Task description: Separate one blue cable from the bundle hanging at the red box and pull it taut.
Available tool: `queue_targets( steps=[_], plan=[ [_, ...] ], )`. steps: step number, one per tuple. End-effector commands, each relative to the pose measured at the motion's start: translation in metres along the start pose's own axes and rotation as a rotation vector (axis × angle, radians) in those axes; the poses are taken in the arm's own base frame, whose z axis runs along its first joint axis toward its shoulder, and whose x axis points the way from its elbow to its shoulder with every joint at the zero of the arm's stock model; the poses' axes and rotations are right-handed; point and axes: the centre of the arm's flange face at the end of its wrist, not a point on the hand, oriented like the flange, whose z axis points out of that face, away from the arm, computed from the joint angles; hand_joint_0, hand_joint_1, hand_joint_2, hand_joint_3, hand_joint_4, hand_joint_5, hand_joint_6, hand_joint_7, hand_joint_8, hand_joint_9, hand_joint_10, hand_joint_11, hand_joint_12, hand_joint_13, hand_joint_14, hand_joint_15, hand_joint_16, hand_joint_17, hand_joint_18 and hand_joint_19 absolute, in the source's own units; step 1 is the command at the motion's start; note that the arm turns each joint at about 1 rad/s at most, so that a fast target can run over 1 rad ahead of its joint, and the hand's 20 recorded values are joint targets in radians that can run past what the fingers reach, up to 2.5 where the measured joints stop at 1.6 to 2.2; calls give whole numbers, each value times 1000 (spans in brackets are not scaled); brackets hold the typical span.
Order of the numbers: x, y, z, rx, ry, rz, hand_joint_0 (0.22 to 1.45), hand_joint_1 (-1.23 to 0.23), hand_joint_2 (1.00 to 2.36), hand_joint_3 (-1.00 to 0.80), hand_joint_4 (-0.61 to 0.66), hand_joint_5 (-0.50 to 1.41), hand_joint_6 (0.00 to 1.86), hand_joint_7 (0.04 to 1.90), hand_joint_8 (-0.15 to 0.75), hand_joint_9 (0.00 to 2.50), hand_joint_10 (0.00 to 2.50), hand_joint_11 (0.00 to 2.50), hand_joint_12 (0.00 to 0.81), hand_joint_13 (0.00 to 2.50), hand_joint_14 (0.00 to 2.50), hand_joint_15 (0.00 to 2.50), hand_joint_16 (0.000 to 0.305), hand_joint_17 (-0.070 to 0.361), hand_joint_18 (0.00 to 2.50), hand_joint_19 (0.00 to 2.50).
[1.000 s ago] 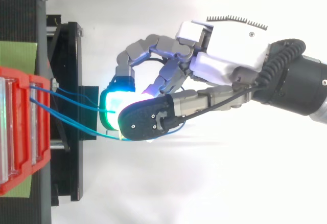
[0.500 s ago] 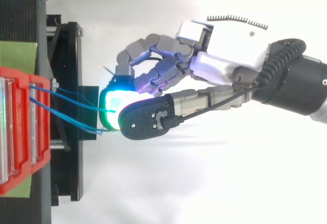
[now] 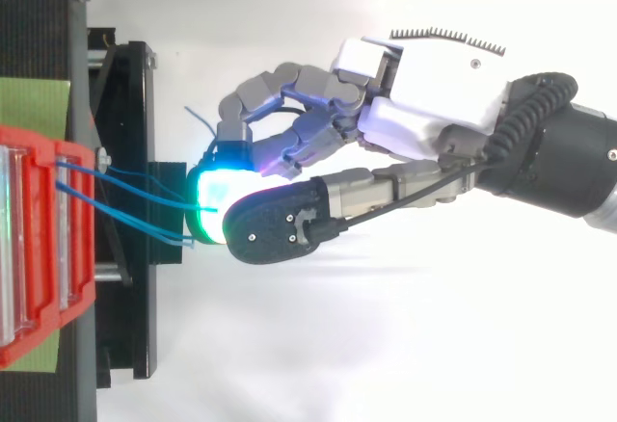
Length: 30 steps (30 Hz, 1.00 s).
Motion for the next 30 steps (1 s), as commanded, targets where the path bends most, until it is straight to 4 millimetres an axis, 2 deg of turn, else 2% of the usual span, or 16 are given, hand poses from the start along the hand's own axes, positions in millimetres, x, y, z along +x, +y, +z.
queue_targets(
  steps=[1,3,5,7,9,11,14,17,19,20,24,26,27,28,29,30],
  plan=[
    [0,-1,0,2,0,-1,641,-764,1014,-19,-44,-126,932,1188,404,1205,9,355,256,1017,0,44,10,23,535,0],
    [0,-1,0,2,0,1,640,-759,1015,-23,-35,-130,934,1174,417,1247,11,425,279,1102,4,119,11,25,544,0],
    [0,-1,0,2,0,-1,640,-754,1016,-29,-33,-132,934,1173,428,1282,15,502,305,1209,10,283,13,29,556,0],
    [0,-1,0,2,0,1,641,-748,1018,-36,-37,-135,936,1170,427,1306,17,584,320,1478,18,564,17,38,589,50],
    [0,-1,0,2,0,1,641,-744,1018,-36,-34,-137,936,1171,421,1295,14,592,324,1556,22,686,18,41,594,62],
    [0,-1,0,2,0,1,640,-743,1019,-33,-38,-137,937,1165,417,1289,16,616,334,1564,22,708,19,43,597,60],
    [1,-1,-1,2,1,1,640,-743,1019,-33,-28,-137,937,1163,440,1355,15,702,340,1449,23,631,20,46,596,69],
    [0,-1,0,2,0,1,640,-742,1019,-32,-29,-137,937,1160,453,1424,19,847,342,1469,22,692,21,47,599,86],
    [0,-1,0,2,0,1,638,-738,1022,-30,-25,-138,938,1154,449,1571,15,1143,347,1571,25,873,25,57,654,158],
    [0,-1,0,2,0,2,639,-737,1020,-32,-22,-138,937,1161,449,1575,15,1170,346,1577,25,916,28,62,672,179],
    [0,-1,-1,5,-1,1,639,-733,1020,-38,-31,-141,940,1162,364,1568,8,1547,329,1622,21,1211,34,77,742,302],
    [-1,-1,-1,9,-1,1,638,-734,1020,-39,-28,-141,941,1156,332,1465,161,1556,318,1634,16,1351,36,81,800,364],
    [-1,-1,-1,12,-2,-1,638,-735,1019,-40,-21,-141,943,1139,318,1364,445,1481,306,1644,7,1542,36,80,823,430],
    [-1,-1,-1,12,-2,-1,638,-737,1019,-39,-20,-140,943,1130,317,1278,670,1393,309,1627,97,1629,36,80,862,494],
    [-1,-2,-1,13,-2,-1,637,-737,1019,-35,-20,-140,943,1131,323,1247,723,1361,308,1611,158,1627,36,80,871,511],
    [-1,-2,-1,13,-2,-1,637,-738,1018,-35,-19,-139,943,1130,314,1198,819,1326,316,1552,368,1580,37,83,903,552]
  ],
)
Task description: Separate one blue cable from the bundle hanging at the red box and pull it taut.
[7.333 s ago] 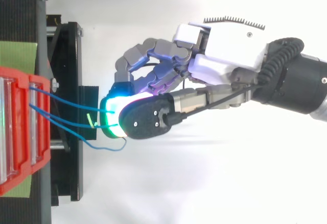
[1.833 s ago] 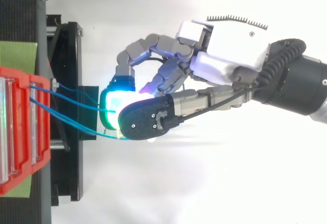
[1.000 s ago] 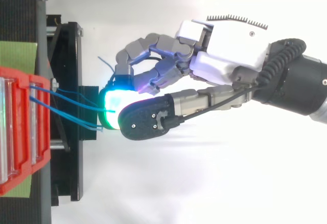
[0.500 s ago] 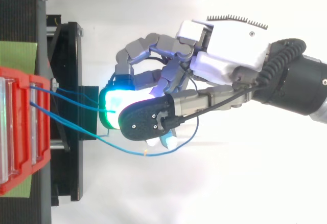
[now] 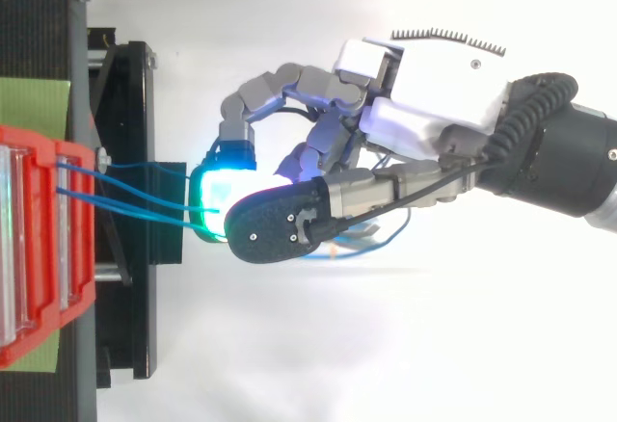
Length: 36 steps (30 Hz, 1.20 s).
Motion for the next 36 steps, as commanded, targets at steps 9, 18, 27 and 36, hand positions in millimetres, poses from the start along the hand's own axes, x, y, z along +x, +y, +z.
queue_targets(
  steps=[9,18,27,36],
  plan=[
    [0,-1,-1,7,-1,-3,635,-740,1018,-41,-35,-139,947,1118,341,736,1725,1022,367,832,2422,1221,47,105,1185,1250],
    [-3,-1,0,8,-4,-3,637,-735,1018,-52,-53,-145,951,1085,348,439,2500,843,354,637,2500,1207,34,77,1325,1901],
    [-1,-1,-1,9,-1,-6,645,-732,1019,-59,-40,-147,953,1065,346,387,2500,939,358,671,2500,1363,34,76,1337,1833],
    [1,-1,-1,5,7,-5,648,-728,1020,-24,-11,-144,957,1071,351,436,2500,1046,379,791,2500,1431,38,85,1305,1516]
  ],
)
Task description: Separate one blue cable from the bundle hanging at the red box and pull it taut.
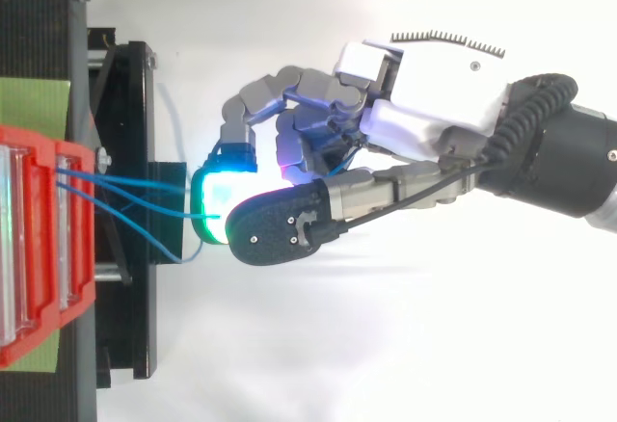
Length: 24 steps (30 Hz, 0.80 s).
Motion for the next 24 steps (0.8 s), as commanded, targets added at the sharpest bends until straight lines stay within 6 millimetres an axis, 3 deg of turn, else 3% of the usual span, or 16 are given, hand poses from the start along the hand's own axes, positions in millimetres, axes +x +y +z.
queue_targets(
  steps=[1,12,24],
  plan=[
    [1,0,0,-1,3,0,650,-730,1019,0,-21,-137,957,1083,365,490,2500,1074,392,850,2500,1445,41,91,1334,1445],
    [2,-1,0,-1,4,-1,649,-747,1008,44,-13,-112,944,1146,398,746,2500,1254,421,1096,2500,1522,54,122,1465,1152],
    [2,-1,0,-3,5,0,654,-743,1009,31,-8,-115,948,1133,406,745,2500,1324,424,1109,2500,1545,54,123,1470,1166]
  ],
)
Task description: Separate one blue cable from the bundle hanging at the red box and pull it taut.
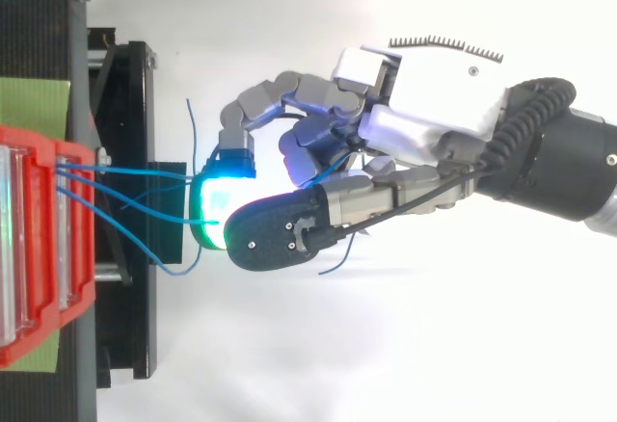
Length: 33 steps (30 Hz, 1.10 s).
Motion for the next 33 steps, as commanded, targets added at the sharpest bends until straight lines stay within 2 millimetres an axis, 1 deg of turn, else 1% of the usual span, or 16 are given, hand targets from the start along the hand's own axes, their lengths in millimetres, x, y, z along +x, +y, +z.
queue_targets(
  steps=[1,5,7,9,13,21,22,23,24,27,33],
  plan=[
    [0,-1,0,3,-2,-1,654,-742,1009,32,-10,-115,948,1137,407,743,2500,1330,426,1107,2500,1571,54,122,1472,1156],
    [-1,0,0,3,-3,-1,654,-740,1009,37,-21,-116,949,1140,400,732,2500,1306,427,1100,2500,1551,54,122,1467,1196],
    [0,-1,0,3,-2,0,663,-741,1008,48,-51,-116,948,1161,402,723,2500,1311,425,1093,2500,1541,54,123,1463,1191],
    [-1,-1,0,4,-4,-2,665,-741,1007,48,-51,-116,948,1159,401,722,2500,1278,424,1089,2500,1536,55,123,1466,1174],
    [0,-1,0,4,-2,-2,668,-745,1005,38,-51,-117,949,1147,400,718,2500,1297,421,1087,2500,1522,53,120,1456,1179],
    [-2,-1,0,5,-5,-1,667,-741,1006,41,-59,-118,949,1155,391,716,2500,1267,417,1078,2500,1552,54,121,1475,1241],
    [0,-1,0,4,-2,-2,667,-741,1006,41,-60,-119,950,1149,387,713,2500,1296,416,1075,2500,1579,54,121,1477,1255],
    [-1,-1,-1,5,-4,-3,669,-743,1005,36,-69,-119,951,1139,378,701,2500,1302,406,1064,2500,1621,52,118,1492,1362],
    [0,-1,-1,6,-2,-3,667,-741,1006,33,-71,-121,954,1127,364,694,2500,1272,405,1057,2500,1632,52,117,1495,1371],
    [0,0,-1,4,-2,-2,659,-728,1006,22,-85,-125,961,1100,333,665,2500,1289,376,1011,2500,1685,49,109,1489,1565],
    [-1,-1,-1,5,-4,-3,659,-727,1007,12,-89,-126,963,1086,327,658,2500,1289,372,998,2500,1708,47,105,1483,1606]
  ],
)
